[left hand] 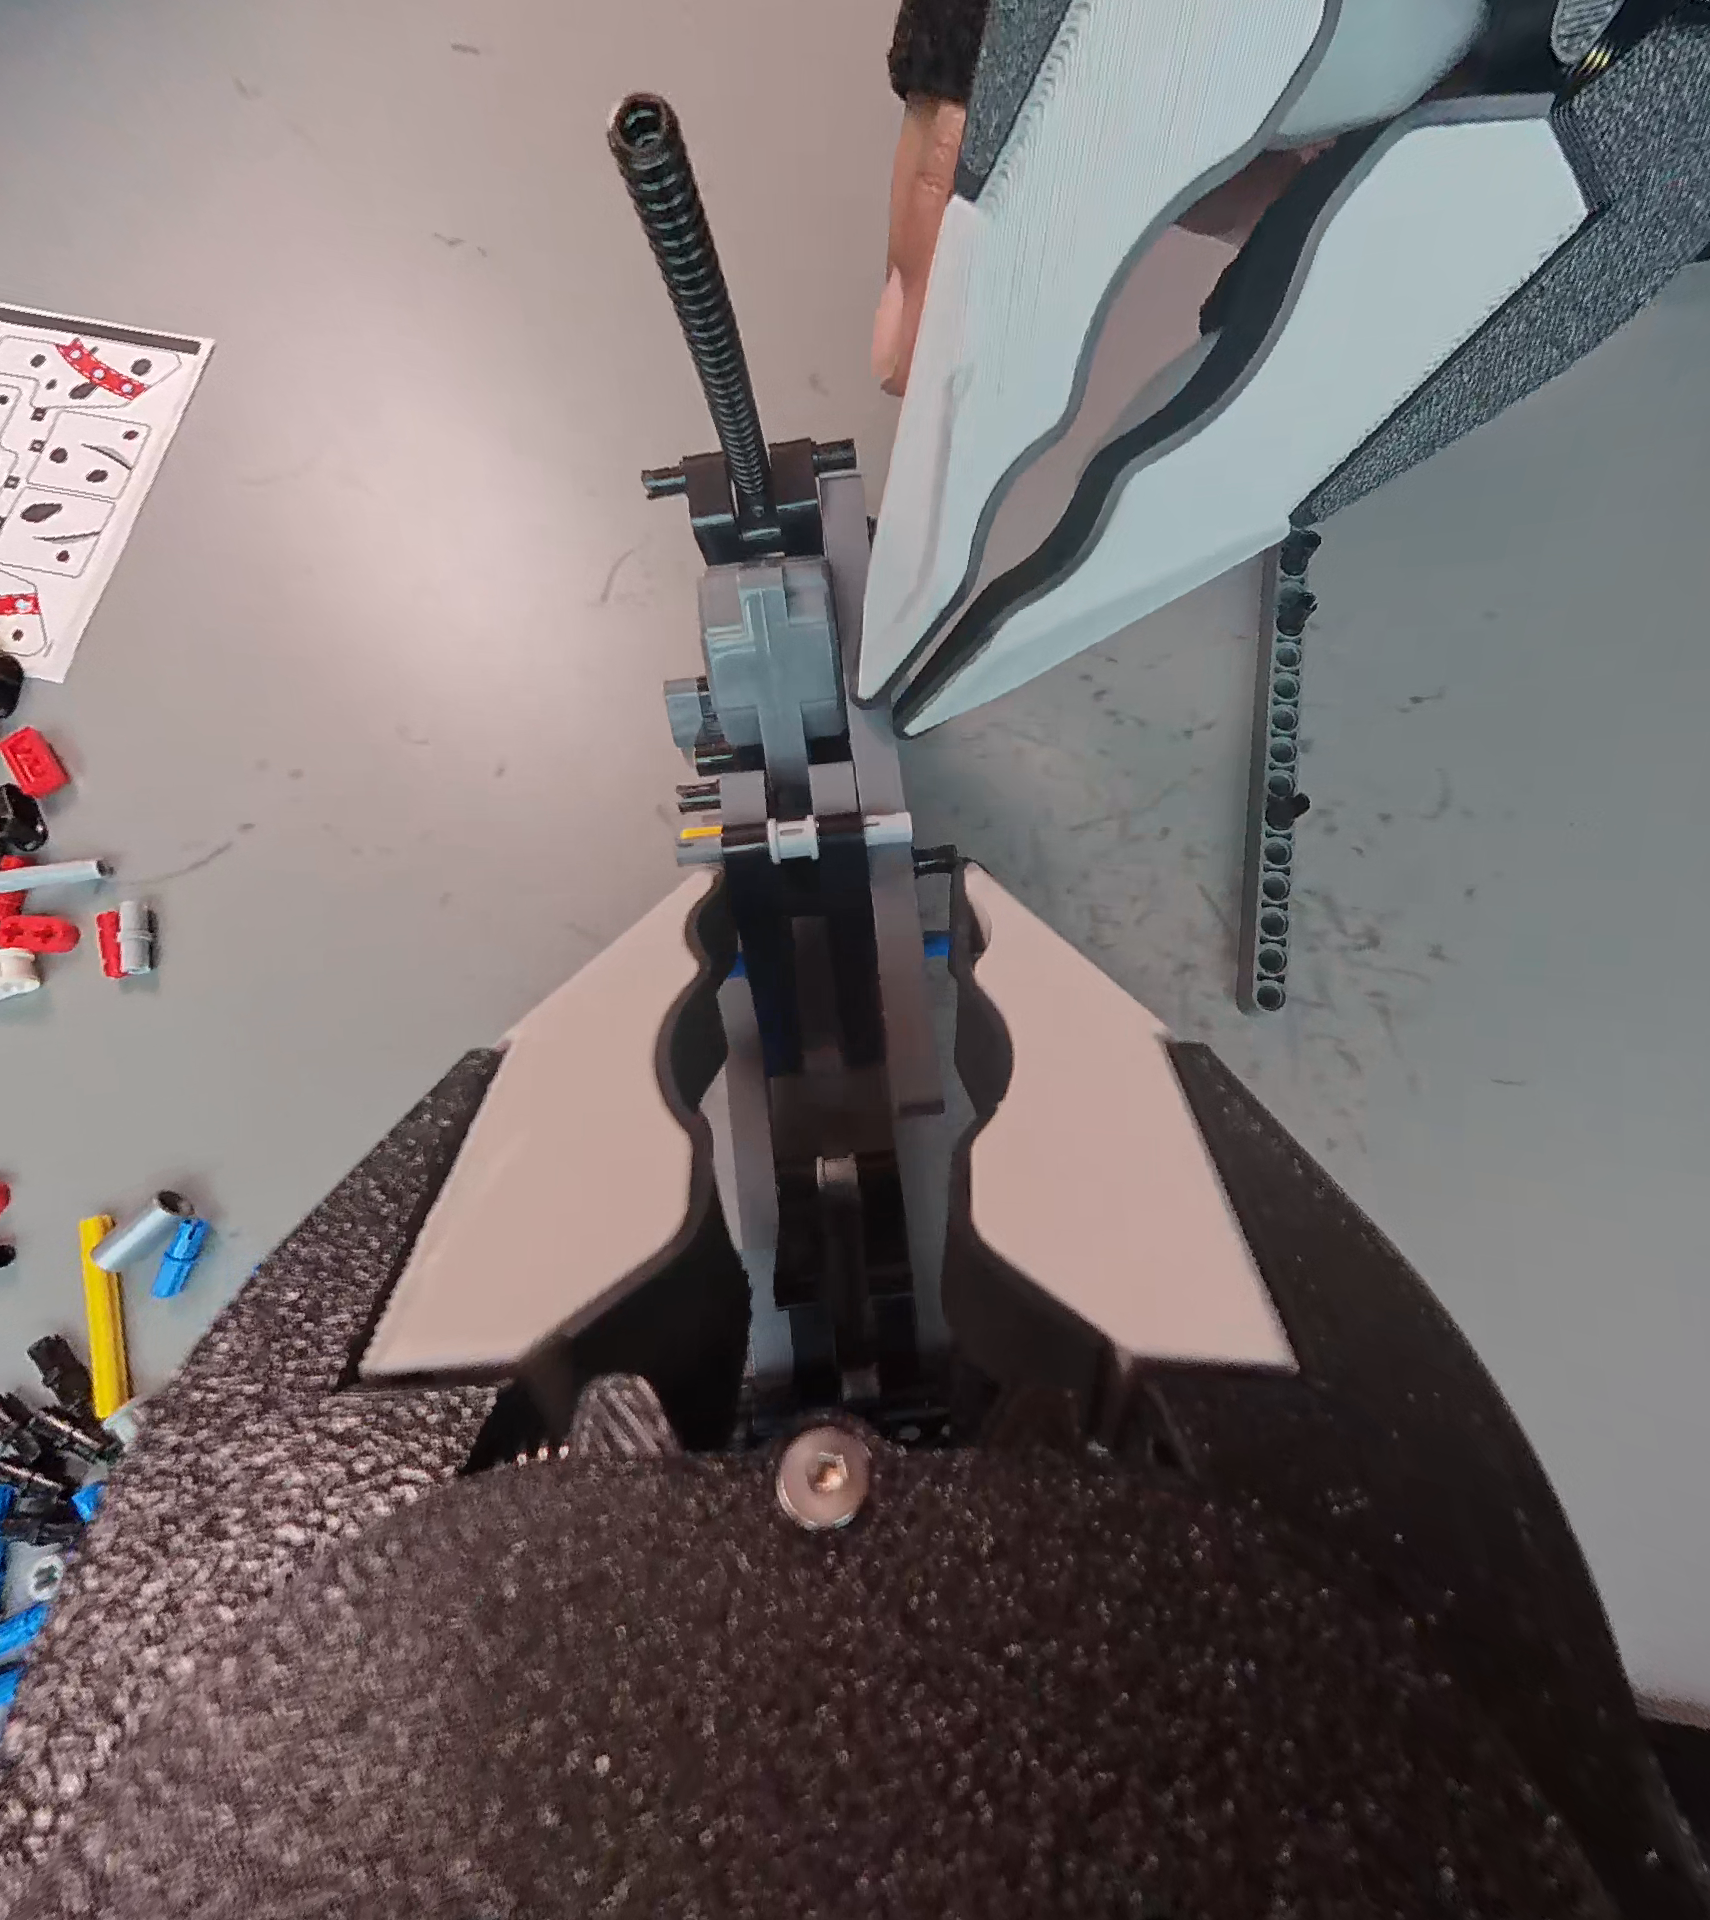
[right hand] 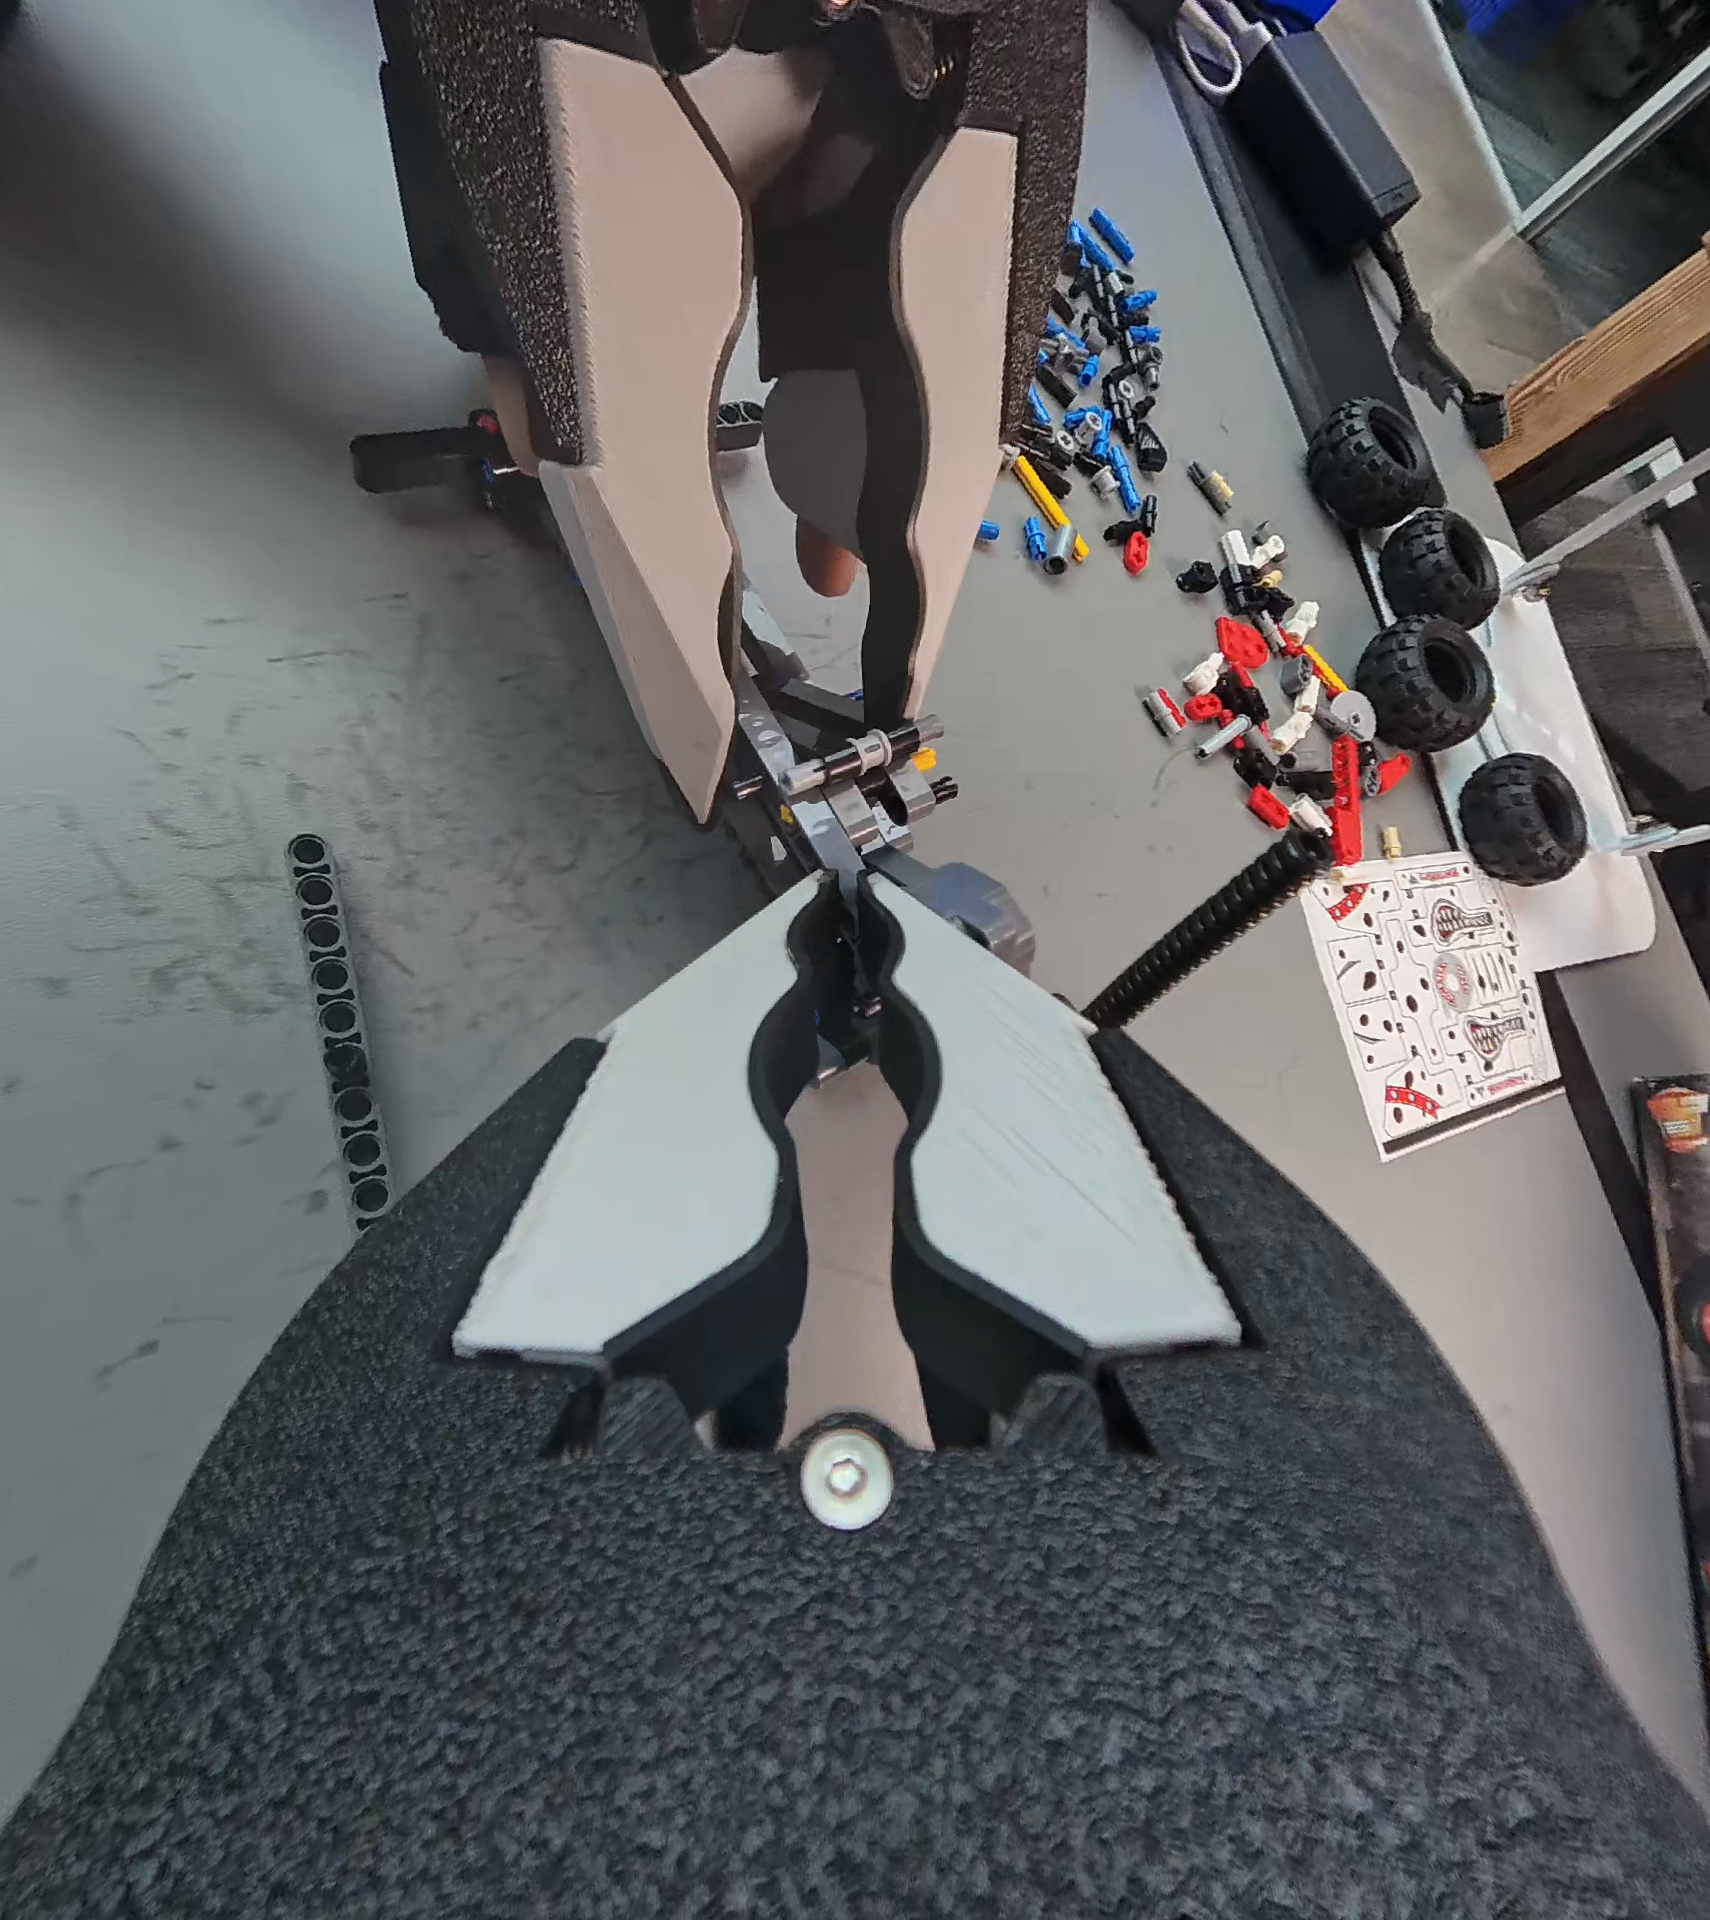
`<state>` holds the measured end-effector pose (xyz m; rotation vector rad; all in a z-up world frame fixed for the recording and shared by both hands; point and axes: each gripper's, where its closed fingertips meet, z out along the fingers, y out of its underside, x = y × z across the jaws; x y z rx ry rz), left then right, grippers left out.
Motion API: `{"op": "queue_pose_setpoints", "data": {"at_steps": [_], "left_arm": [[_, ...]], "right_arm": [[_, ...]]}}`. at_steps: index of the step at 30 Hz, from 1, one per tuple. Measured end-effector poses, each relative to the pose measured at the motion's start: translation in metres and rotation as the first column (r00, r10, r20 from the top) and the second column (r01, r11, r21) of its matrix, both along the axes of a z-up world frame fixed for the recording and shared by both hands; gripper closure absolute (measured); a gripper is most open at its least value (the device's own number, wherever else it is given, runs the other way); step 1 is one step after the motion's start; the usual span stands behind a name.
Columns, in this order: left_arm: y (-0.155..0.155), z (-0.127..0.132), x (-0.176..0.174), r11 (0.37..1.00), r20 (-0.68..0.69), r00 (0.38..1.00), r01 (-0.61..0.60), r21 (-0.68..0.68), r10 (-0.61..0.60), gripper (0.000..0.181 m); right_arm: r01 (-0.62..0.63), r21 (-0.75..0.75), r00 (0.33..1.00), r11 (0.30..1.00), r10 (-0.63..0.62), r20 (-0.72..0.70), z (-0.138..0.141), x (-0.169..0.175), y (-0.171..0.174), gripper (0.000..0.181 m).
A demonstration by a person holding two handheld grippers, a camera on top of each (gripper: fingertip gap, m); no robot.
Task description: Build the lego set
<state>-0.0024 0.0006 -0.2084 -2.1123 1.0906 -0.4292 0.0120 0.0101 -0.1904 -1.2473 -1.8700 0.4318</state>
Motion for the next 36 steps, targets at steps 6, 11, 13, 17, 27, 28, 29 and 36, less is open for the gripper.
{"op": "queue_pose_setpoints", "data": {"at_steps": [6, 11, 13, 17, 27, 28, 29, 36], "left_arm": [[0.001, 0.0, -0.003, 1.0, -0.014, 1.0, -0.024, 0.008, 0.024, 0.145], [0.002, 0.0, -0.003, 0.999, -0.025, 0.999, -0.045, 0.002, 0.045, 0.145], [-0.001, 0.0, -0.002, 0.999, -0.026, 0.999, -0.036, -0.01, 0.036, 0.145], [-0.009, 0.001, -0.001, 1.0, -0.078, 0.997, -0.005, 0.016, 0.006, 0.141], [-0.005, 0.002, 0.001, 0.998, 0.076, 0.996, 0.04, -0.043, -0.036, 0.144], [-0.004, 0.002, 0.001, 0.998, 0.082, 0.996, 0.042, -0.035, -0.039, 0.144], [-0.003, 0.001, 0.002, 0.999, 0.087, 0.995, 0.045, -0.03, -0.042, 0.144], [-0.006, 0.001, 0.01, 0.995, 0.117, 0.989, 0.09, -0.031, -0.086, 0.145]], "right_arm": [[0.004, 0.055, 1.0, 0.998, -0.003, -0.023, -0.001, -0.002, 0.001, 0.179], [-0.044, 0.116, 0.999, 0.992, 0.046, -0.018, 0.0, -0.001, 0.001, 0.18], [-0.07, 0.105, 0.997, 0.992, 0.073, -0.031, 0.001, 0.0, -0.002, 0.178], [-0.204, 0.065, 0.979, 0.977, 0.205, -0.012, 0.004, 0.012, -0.016, 0.17], [-0.252, -0.257, 0.966, 0.933, 0.228, -0.119, 0.035, 0.025, 0.032, 0.119], [-0.265, -0.283, 0.963, 0.922, 0.241, -0.118, 0.027, 0.02, 0.031, 0.116], [-0.282, -0.309, 0.959, 0.908, 0.257, -0.118, 0.021, 0.016, 0.029, 0.114], [-0.372, -0.448, 0.925, 0.813, 0.365, -0.104, -0.003, -0.003, 0.009, 0.119]]}}
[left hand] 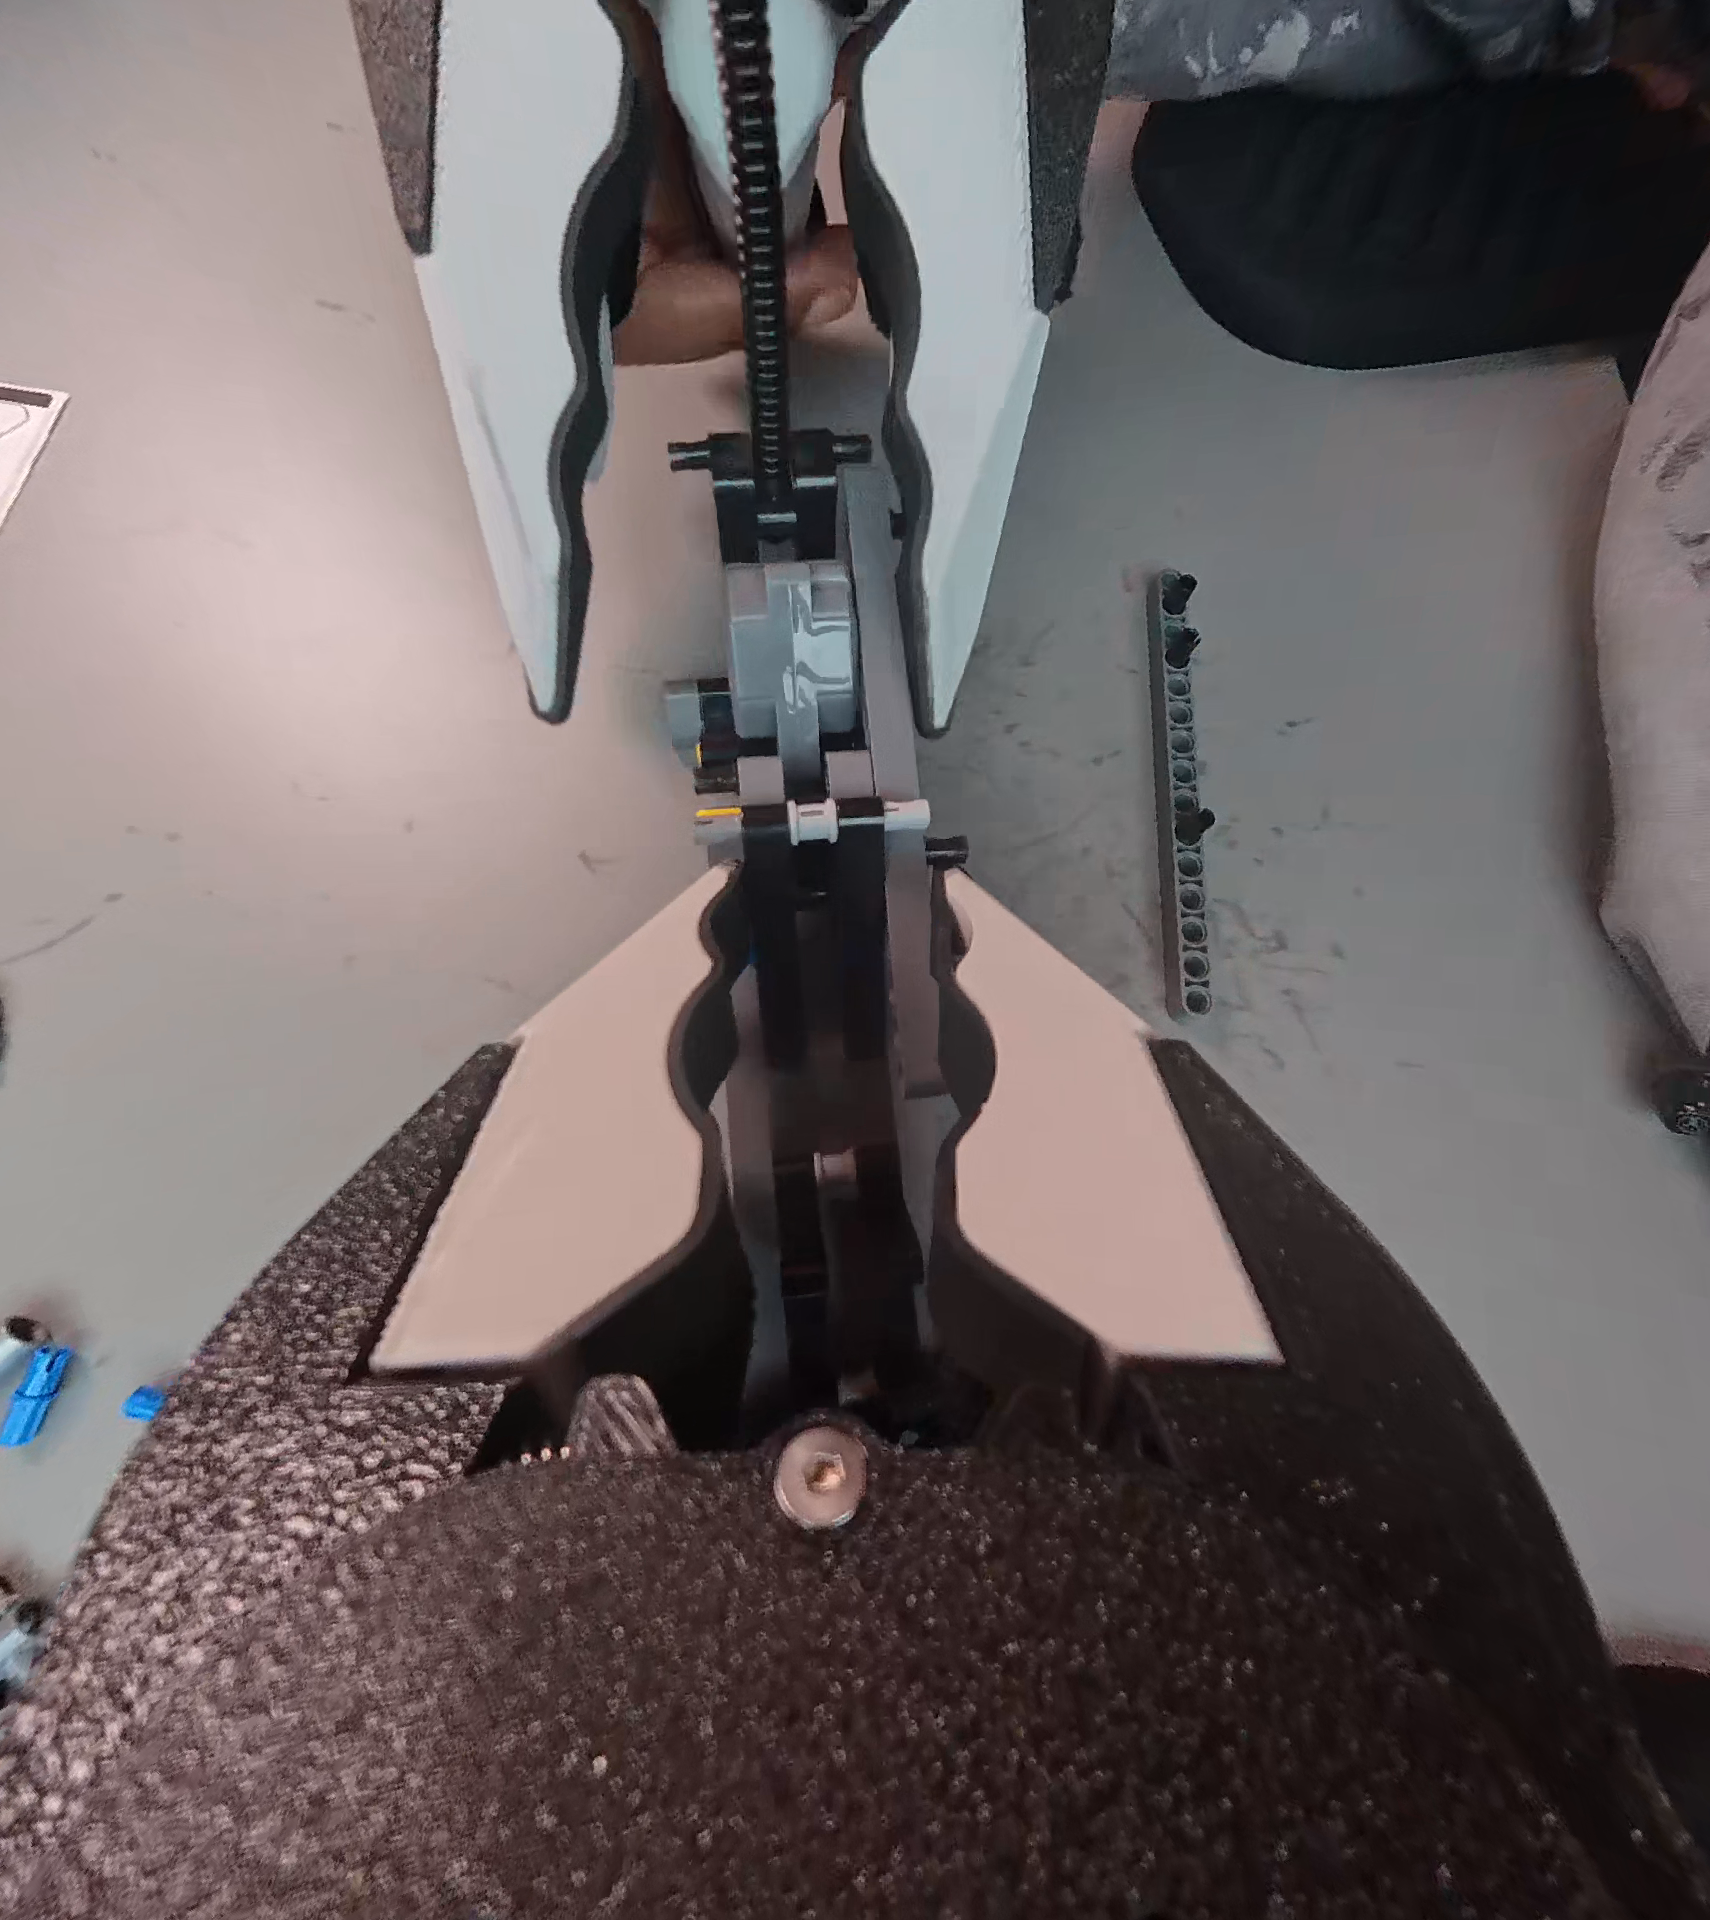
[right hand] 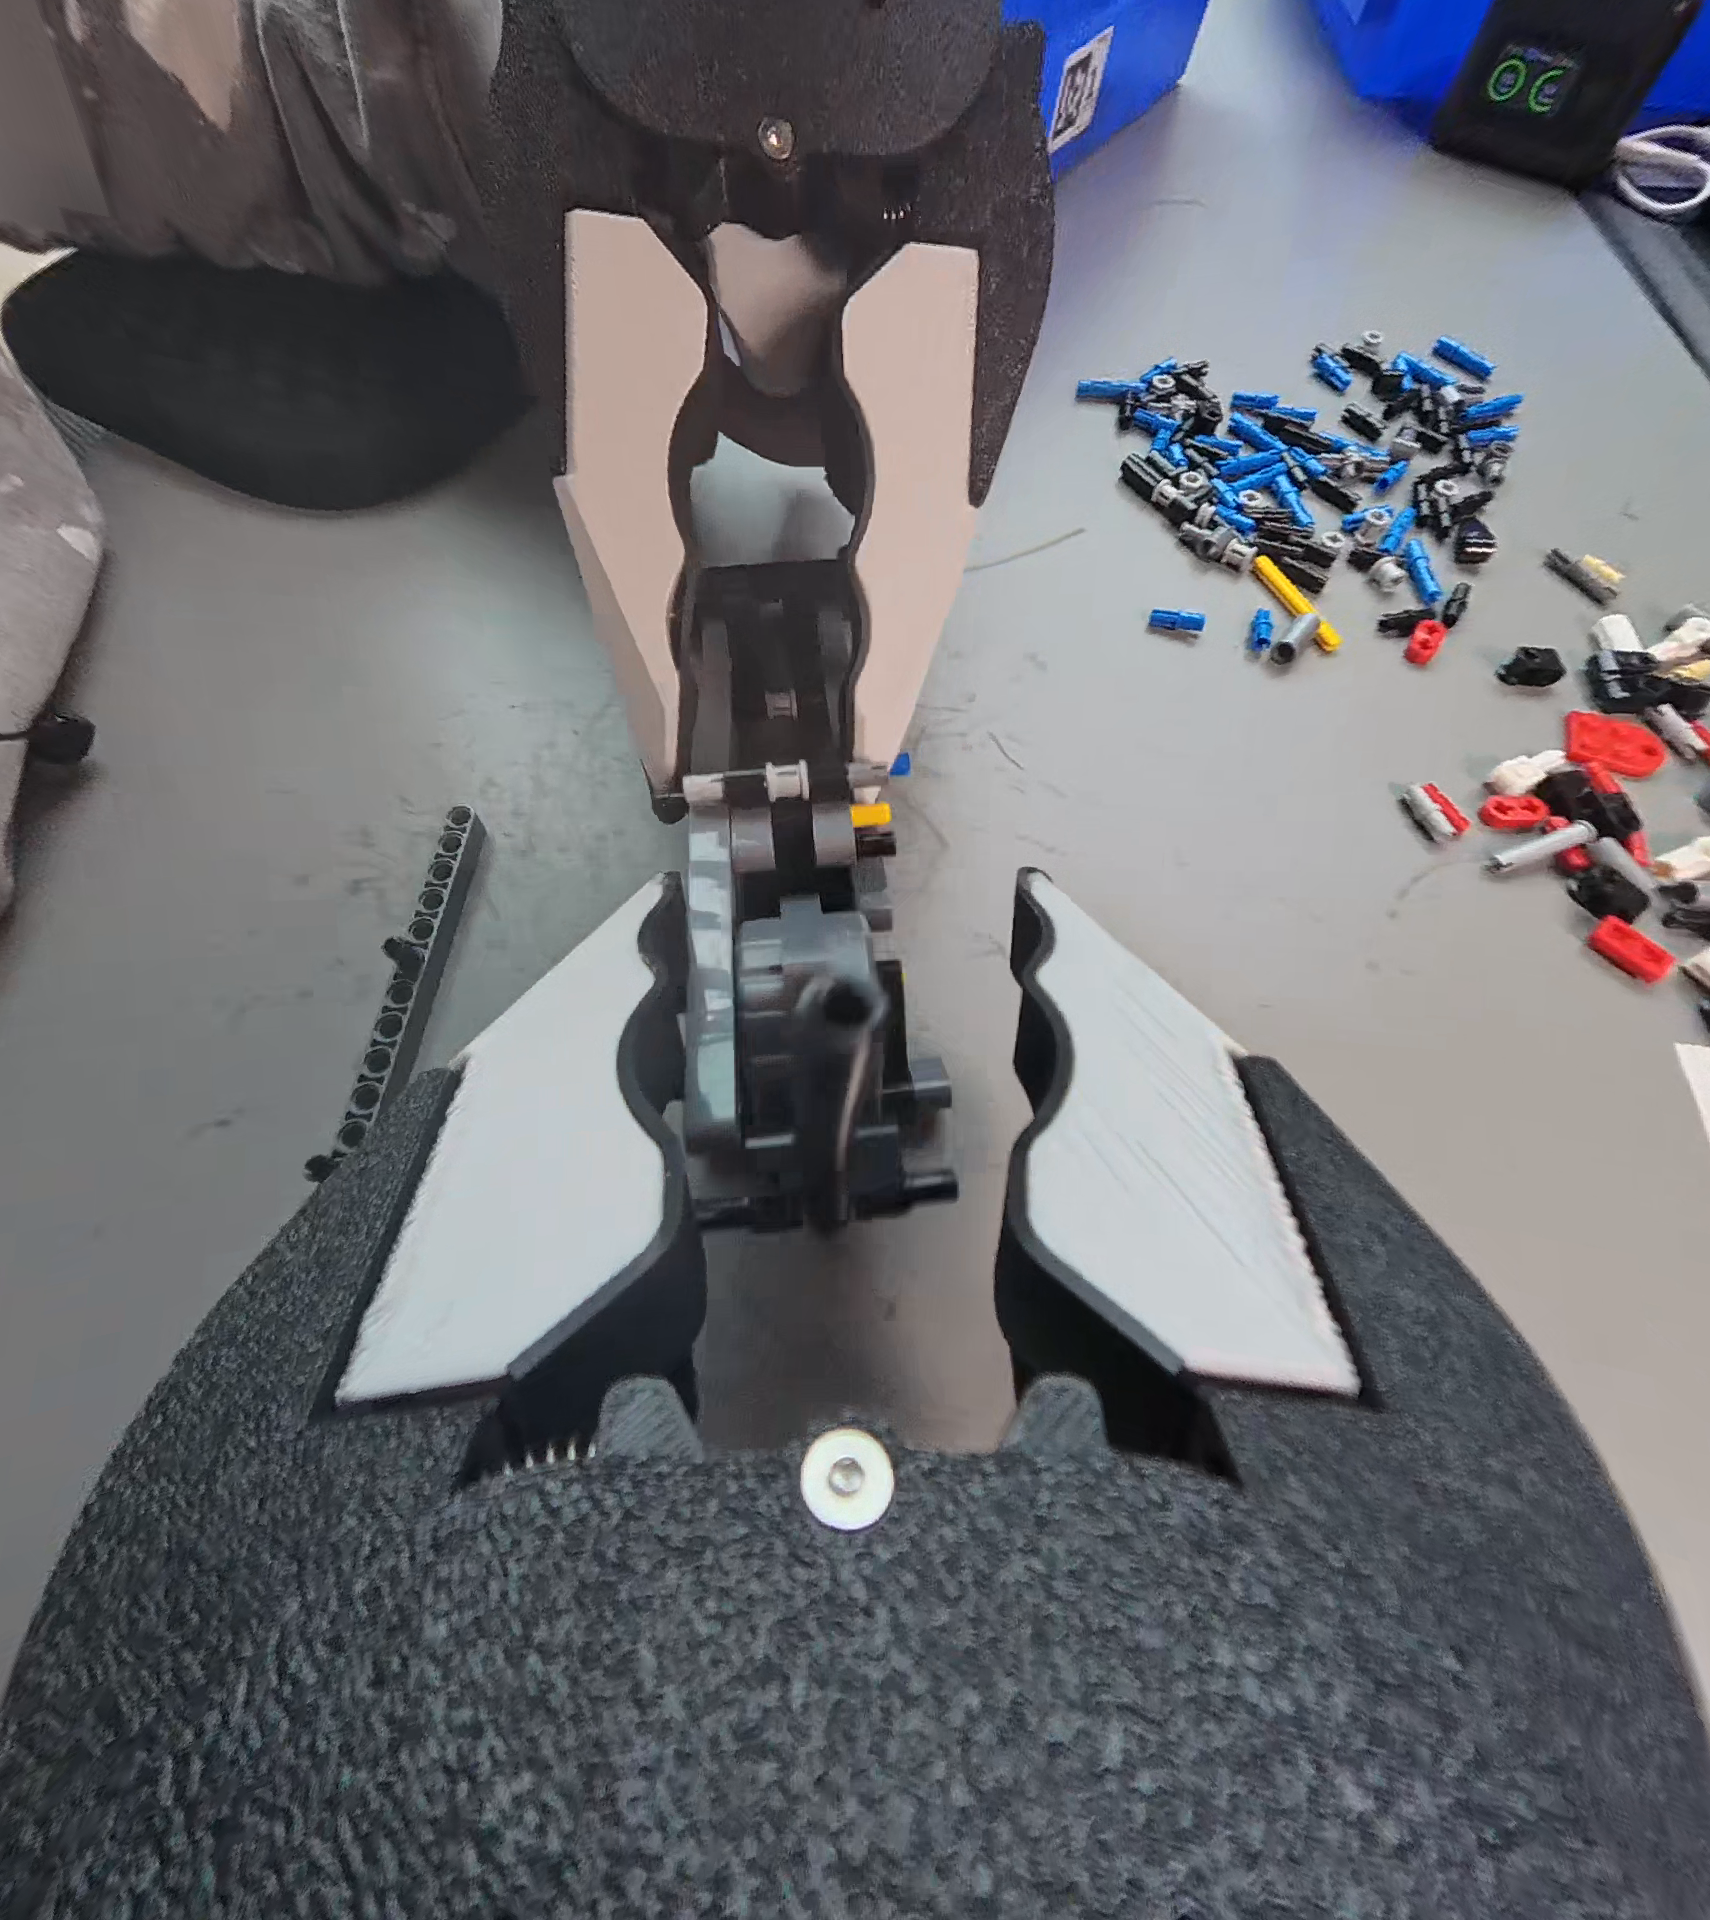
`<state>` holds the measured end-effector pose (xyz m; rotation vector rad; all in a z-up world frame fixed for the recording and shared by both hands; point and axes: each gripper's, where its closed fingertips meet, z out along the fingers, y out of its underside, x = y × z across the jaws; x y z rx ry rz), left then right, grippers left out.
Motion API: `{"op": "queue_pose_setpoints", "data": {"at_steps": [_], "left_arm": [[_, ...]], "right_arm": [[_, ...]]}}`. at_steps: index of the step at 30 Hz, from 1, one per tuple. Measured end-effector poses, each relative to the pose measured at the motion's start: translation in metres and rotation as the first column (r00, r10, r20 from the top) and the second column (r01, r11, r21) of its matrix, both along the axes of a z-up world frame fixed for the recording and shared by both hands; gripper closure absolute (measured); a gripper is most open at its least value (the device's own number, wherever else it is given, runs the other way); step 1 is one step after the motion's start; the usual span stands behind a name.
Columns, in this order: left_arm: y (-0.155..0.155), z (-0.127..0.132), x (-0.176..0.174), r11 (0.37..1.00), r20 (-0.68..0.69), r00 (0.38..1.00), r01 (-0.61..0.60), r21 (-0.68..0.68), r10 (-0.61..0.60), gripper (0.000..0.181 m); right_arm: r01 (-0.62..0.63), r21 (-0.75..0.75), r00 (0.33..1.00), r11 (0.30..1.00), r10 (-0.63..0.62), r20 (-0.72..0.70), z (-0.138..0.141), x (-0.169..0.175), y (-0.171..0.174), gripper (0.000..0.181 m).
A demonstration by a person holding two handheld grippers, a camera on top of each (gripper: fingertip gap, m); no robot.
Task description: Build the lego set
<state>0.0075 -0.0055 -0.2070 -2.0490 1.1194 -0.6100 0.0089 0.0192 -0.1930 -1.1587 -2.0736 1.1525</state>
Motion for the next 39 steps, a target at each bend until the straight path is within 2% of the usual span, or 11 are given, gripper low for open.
{"op": "queue_pose_setpoints", "data": {"at_steps": [7, 11, 17, 19, 20, 23, 26, 28, 31, 36, 39], "left_arm": [[-0.004, 0.0, 0.006, 1.0, -0.01, 1.0, 0.02, -0.002, -0.02, 0.146], [-0.005, 0.0, 0.008, 1.0, -0.02, 1.0, 0.016, -0.008, -0.016, 0.146], [-0.003, 0.001, 0.008, 1.0, -0.01, 1.0, 0.002, -0.007, -0.002, 0.145], [-0.004, 0.001, 0.008, 1.0, -0.006, 1.0, 0.003, -0.01, -0.003, 0.143], [-0.004, 0.002, 0.007, 1.0, -0.007, 1.0, -0.004, -0.005, 0.004, 0.135], [-0.007, 0.014, -0.002, 1.0, 0.014, 1.0, -0.019, 0.002, 0.019, 0.121], [-0.02, 0.025, -0.025, 0.999, -0.004, 0.999, -0.044, -0.01, 0.044, 0.114], [-0.033, 0.021, -0.045, 0.996, -0.031, 0.996, -0.08, -0.045, 0.079, 0.111], [-0.049, 0.005, -0.065, 0.987, -0.085, 0.988, -0.135, -0.085, 0.128, 0.106], [-0.059, -0.016, -0.064, 0.98, -0.117, 0.981, -0.168, -0.104, 0.156, 0.099], [-0.056, -0.019, -0.06, 0.979, -0.119, 0.977, -0.186, -0.082, 0.175, 0.103]], "right_arm": [[-0.085, -0.064, 0.995, 0.994, 0.088, 0.047, 0.004, 0.002, -0.02, 0.146], [-0.093, -0.025, 0.992, 0.995, 0.095, 0.078, 0.002, 0.004, -0.023, 0.156], [-0.061, 0.054, 0.997, 0.997, 0.058, 0.049, 0.006, 0.002, -0.017, 0.154], [-0.055, 0.003, 0.998, 0.998, 0.055, 0.003, 0.022, 0.003, -0.017, 0.138], [-0.048, -0.021, 0.999, 0.999, 0.047, -0.023, 0.033, 0.005, -0.015, 0.134], [0.025, -0.013, 0.993, 1.0, -0.026, -0.115, 0.07, 0.018, 0.002, 0.135], [0.106, 0.065, 0.986, 0.992, -0.097, -0.135, 0.086, 0.045, 0.012, 0.142], [0.147, 0.111, 0.984, 0.983, -0.133, -0.118, 0.085, 0.064, 0.01, 0.144], [0.185, 0.097, 0.98, 0.978, -0.177, -0.09, 0.073, 0.083, -0.005, 0.148], [0.19, 0.136, 0.979, 0.972, -0.198, 0.044, 0.022, 0.097, -0.037, 0.155], [0.174, 0.152, 0.974, 0.973, -0.192, 0.117, -0.003, 0.097, -0.054, 0.155]]}}
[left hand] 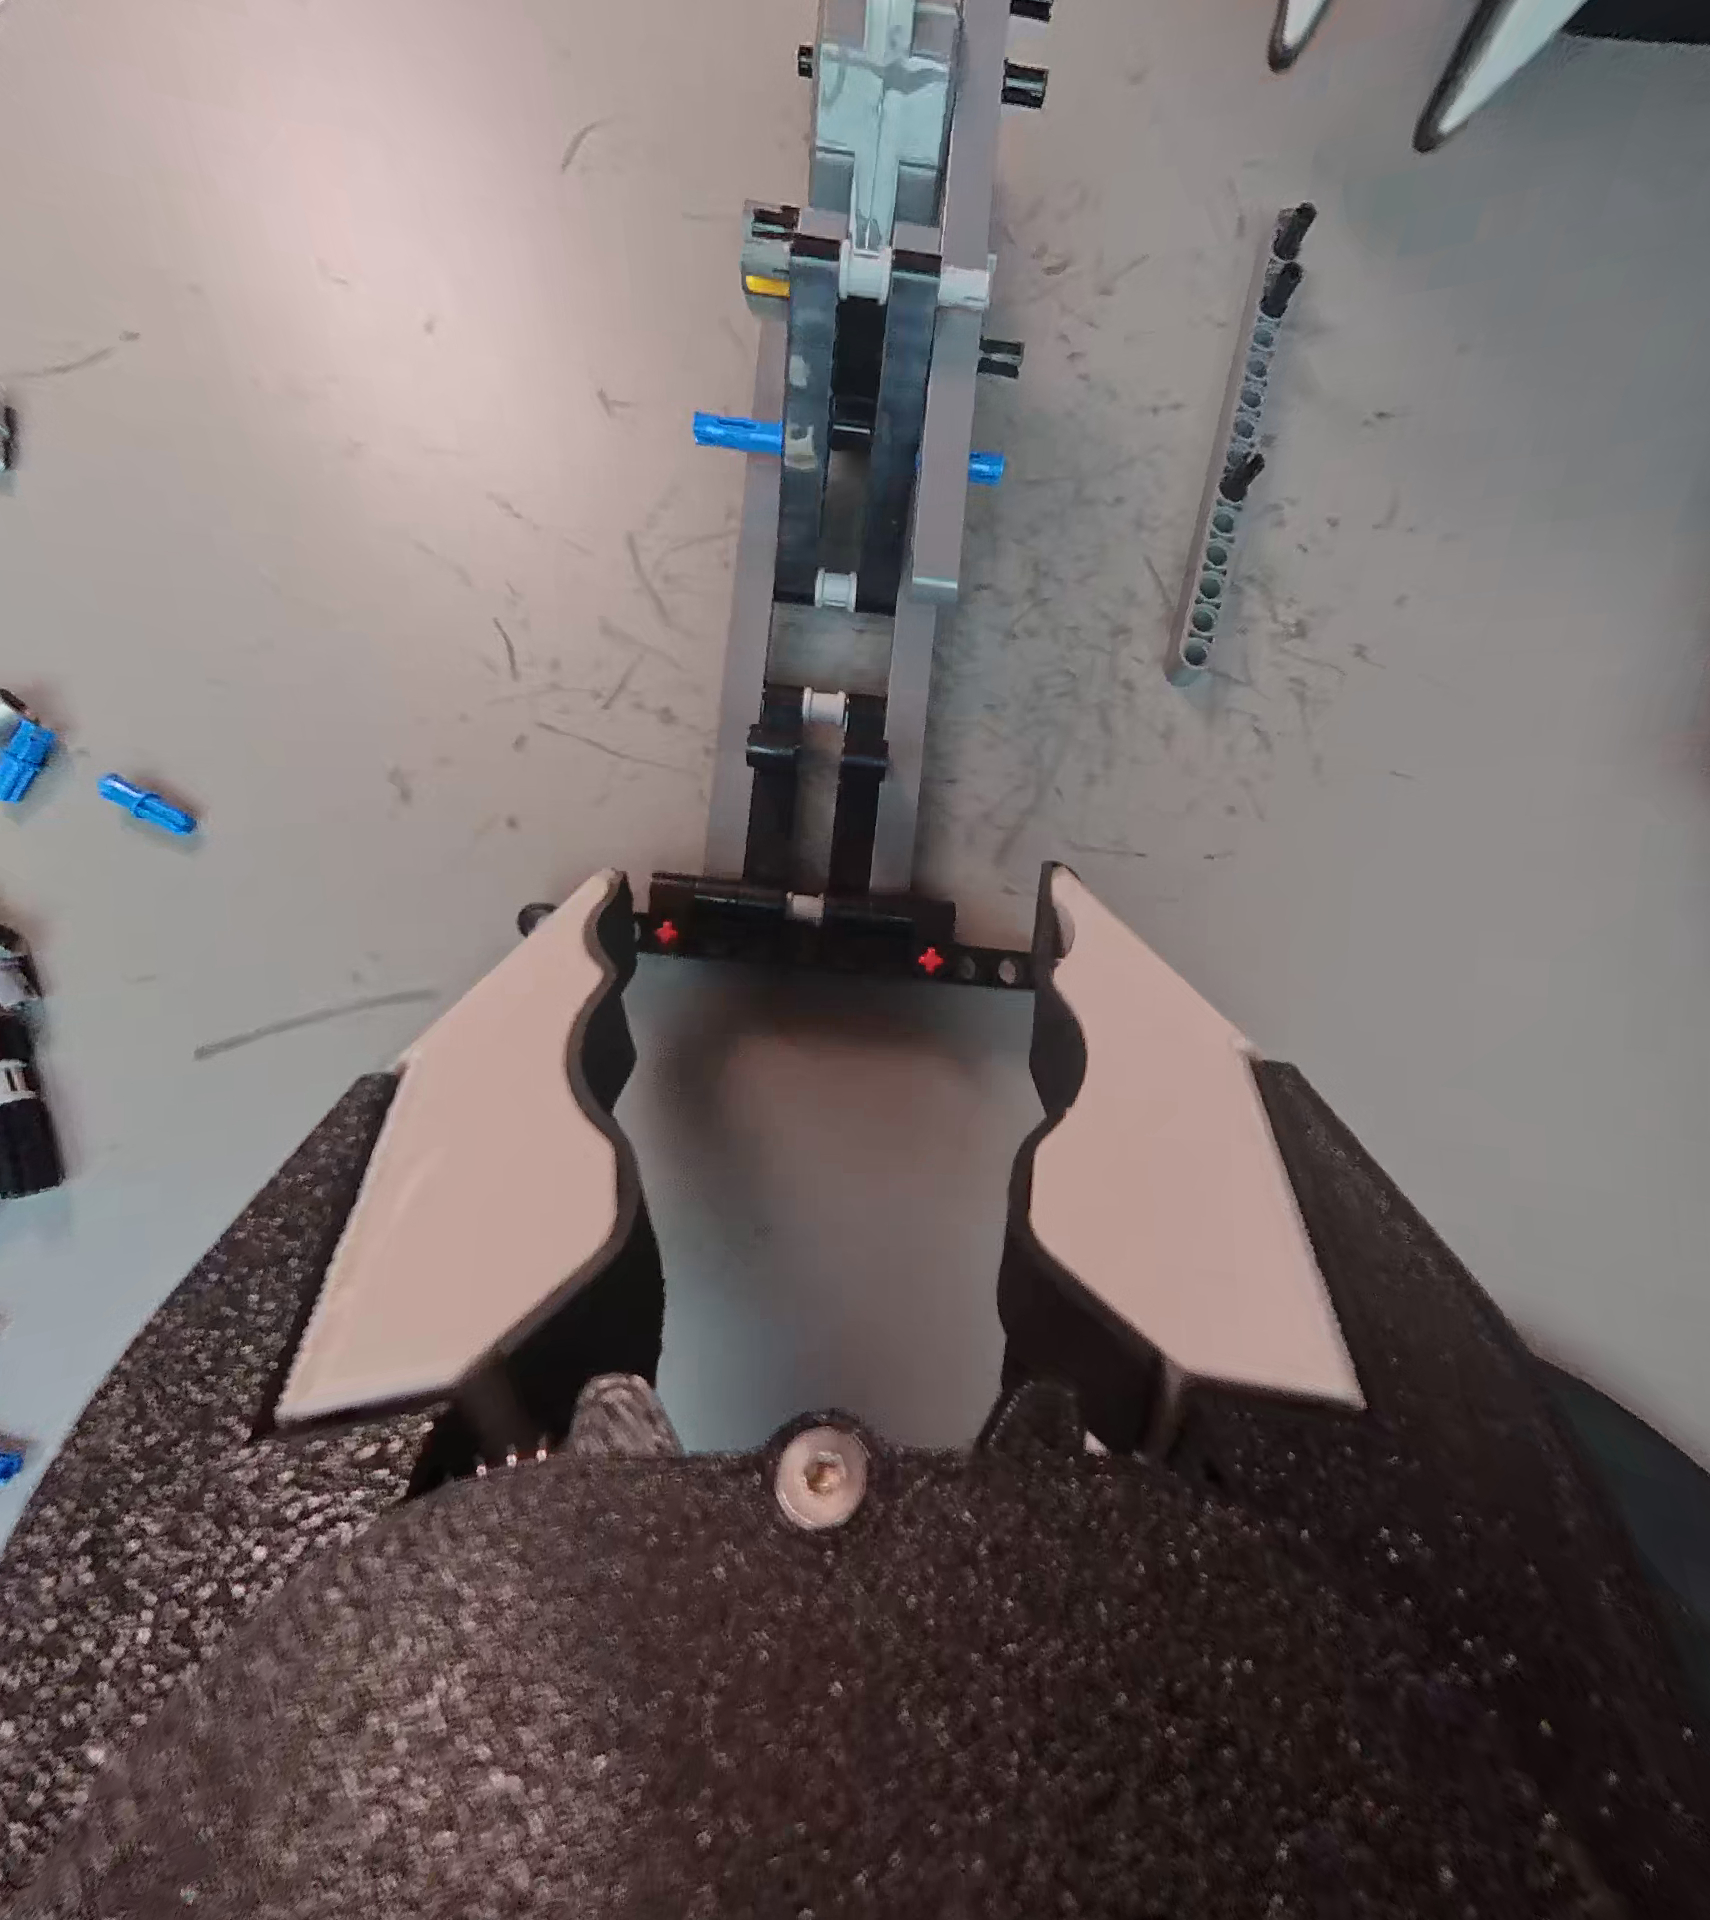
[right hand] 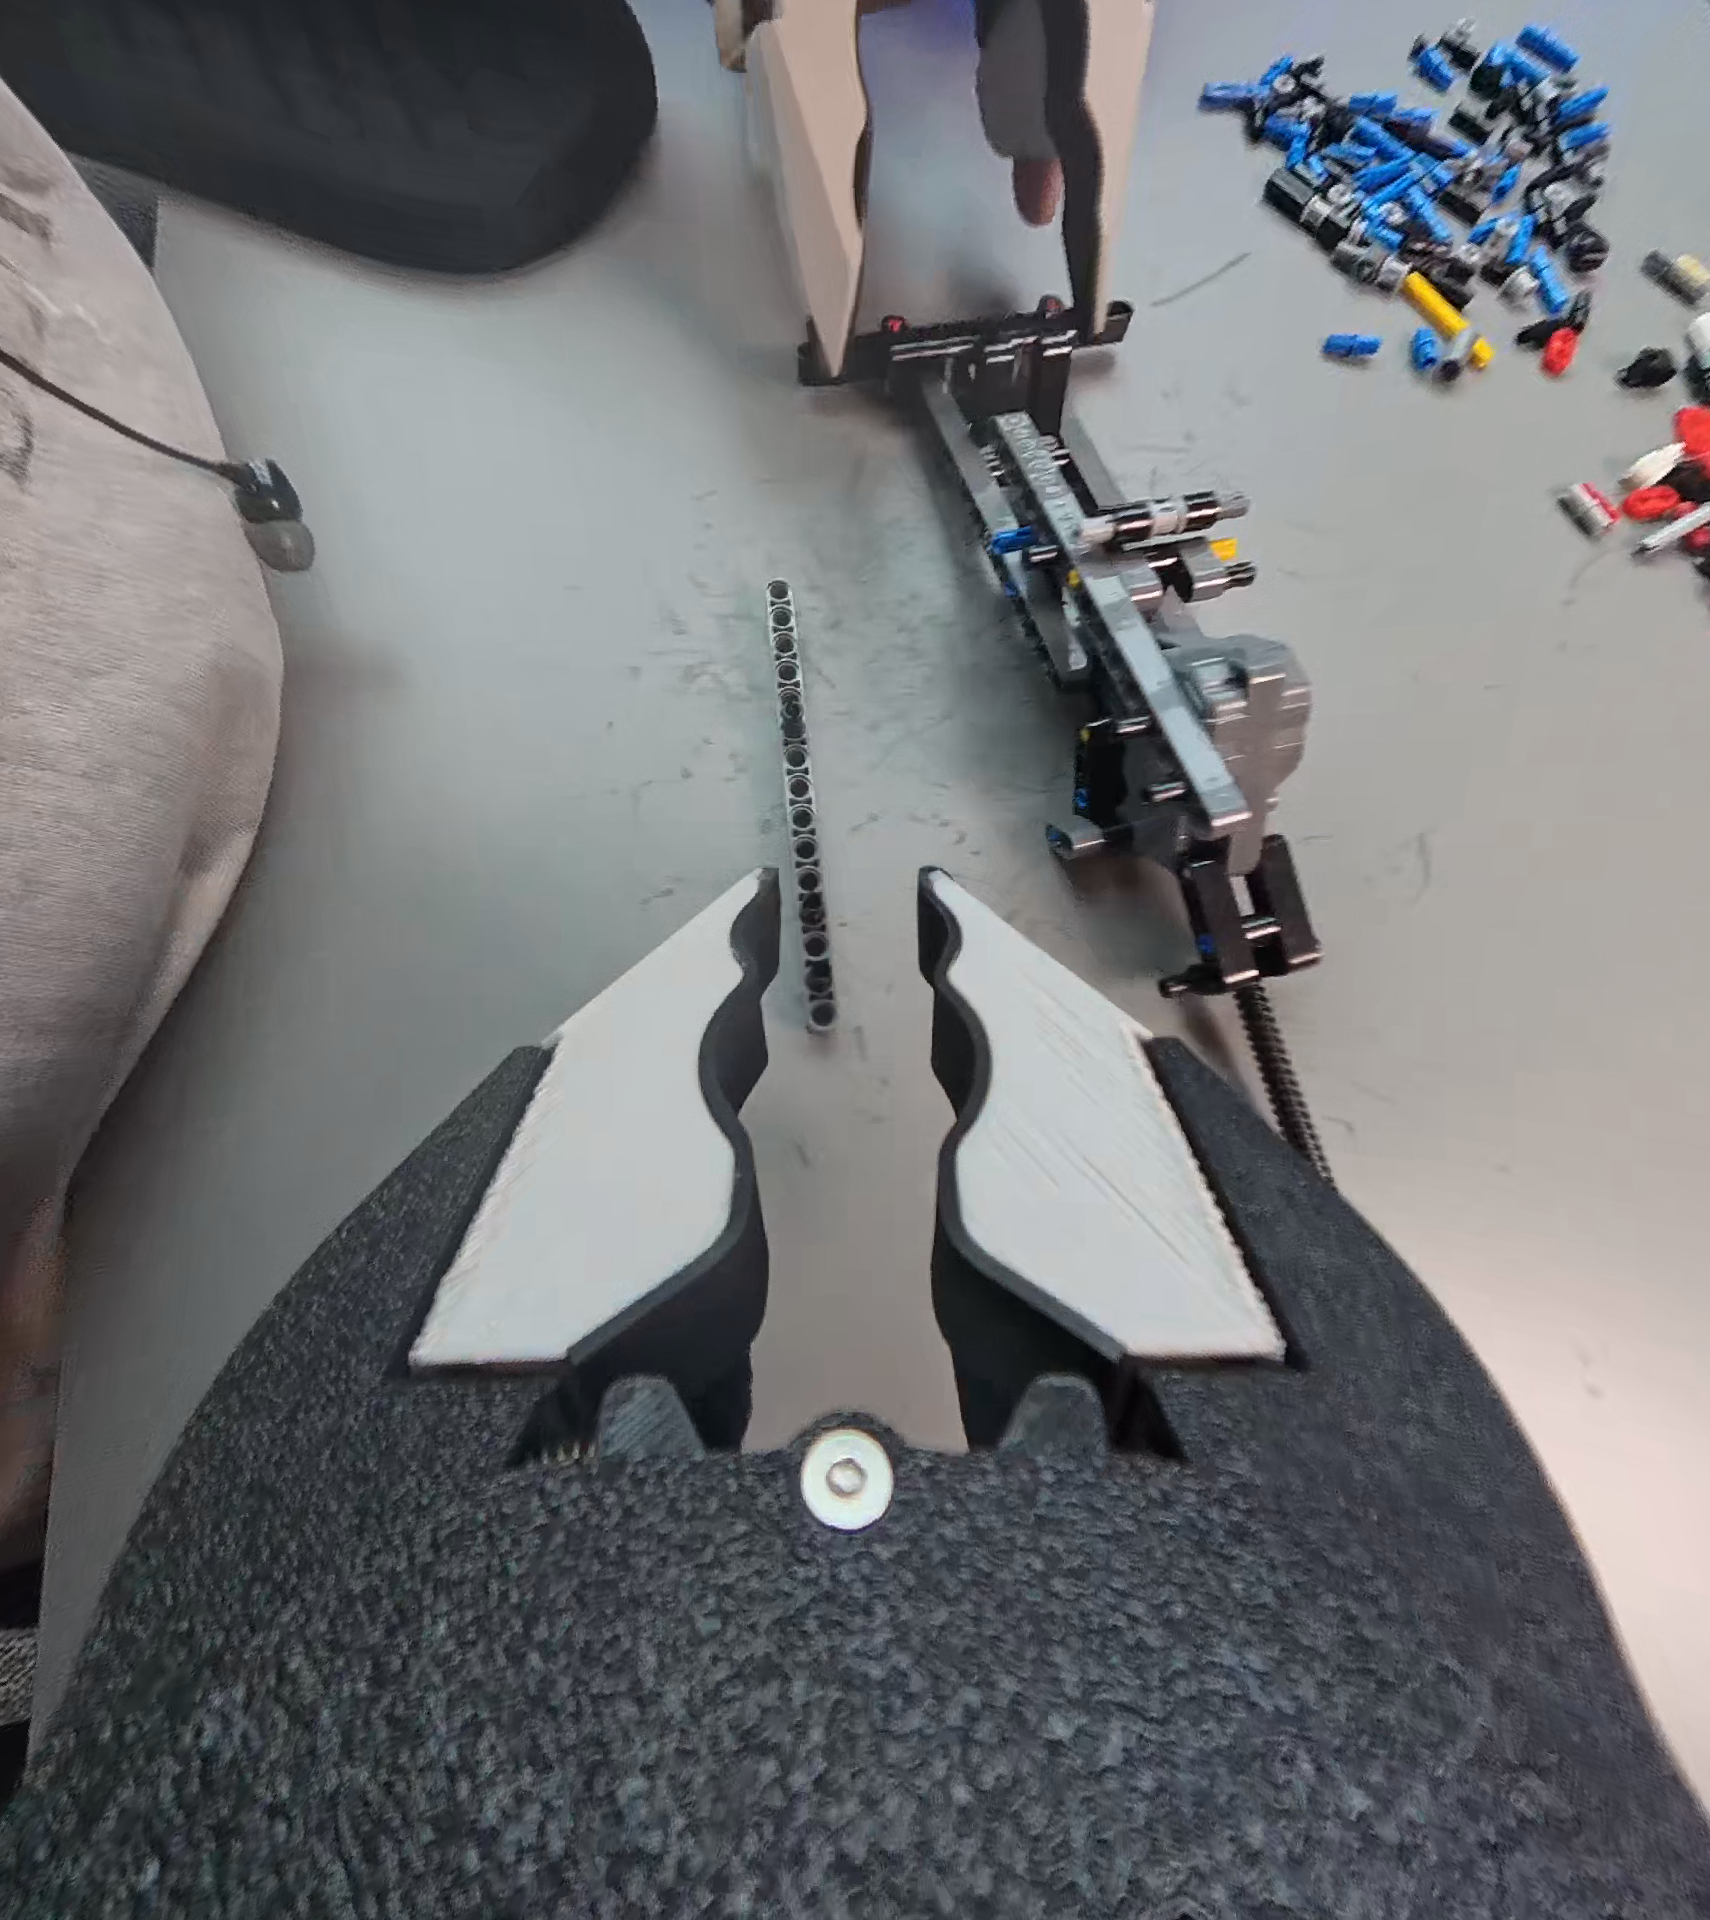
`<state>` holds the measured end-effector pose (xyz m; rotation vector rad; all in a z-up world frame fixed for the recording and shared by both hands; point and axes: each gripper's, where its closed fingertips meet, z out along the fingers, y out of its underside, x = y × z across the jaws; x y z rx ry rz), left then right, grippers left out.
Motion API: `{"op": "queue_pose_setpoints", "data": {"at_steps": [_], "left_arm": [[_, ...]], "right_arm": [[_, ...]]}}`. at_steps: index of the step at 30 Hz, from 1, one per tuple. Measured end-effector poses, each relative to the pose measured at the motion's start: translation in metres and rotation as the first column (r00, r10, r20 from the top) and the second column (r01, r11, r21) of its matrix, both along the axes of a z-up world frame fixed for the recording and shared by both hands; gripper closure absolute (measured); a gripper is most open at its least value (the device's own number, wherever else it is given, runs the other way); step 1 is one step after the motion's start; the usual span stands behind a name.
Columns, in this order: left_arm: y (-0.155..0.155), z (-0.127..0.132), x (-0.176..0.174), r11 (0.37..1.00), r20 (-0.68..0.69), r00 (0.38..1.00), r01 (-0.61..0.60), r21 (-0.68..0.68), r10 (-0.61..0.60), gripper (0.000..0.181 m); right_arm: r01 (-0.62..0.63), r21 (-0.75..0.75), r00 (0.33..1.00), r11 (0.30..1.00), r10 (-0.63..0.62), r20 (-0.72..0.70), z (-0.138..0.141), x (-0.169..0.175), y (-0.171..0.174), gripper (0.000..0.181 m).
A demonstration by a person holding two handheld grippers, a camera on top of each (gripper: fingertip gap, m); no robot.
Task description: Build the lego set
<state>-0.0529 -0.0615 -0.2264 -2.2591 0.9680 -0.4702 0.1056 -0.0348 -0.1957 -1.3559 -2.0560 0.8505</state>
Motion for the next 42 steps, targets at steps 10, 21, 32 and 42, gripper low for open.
{"op": "queue_pose_setpoints", "data": {"at_steps": [10, 21, 32, 42], "left_arm": [[0.011, -0.009, 0.0, 0.995, -0.066, 0.996, -0.053, 0.079, 0.059, 0.118], [0.012, -0.009, 0.0, 0.988, -0.053, 0.99, -0.122, 0.097, 0.127, 0.118], [0.013, -0.009, 0.0, 0.975, -0.039, 0.98, -0.191, 0.111, 0.196, 0.118], [0.013, -0.009, 0.004, 0.956, -0.051, 0.961, -0.264, 0.126, 0.272, 0.118]], "right_arm": [[0.034, 0.099, 0.996, 0.995, -0.042, 0.08, -0.027, -0.018, -0.013, 0.155], [-0.004, 0.129, 0.984, 0.992, -0.02, 0.179, -0.035, -0.028, -0.012, 0.154], [-0.019, 0.028, 0.983, 0.999, 0.014, 0.182, -0.04, -0.026, -0.014, 0.163], [-0.014, 0.01, 0.987, 1.0, 0.012, 0.158, -0.04, -0.026, -0.009, 0.165]]}}
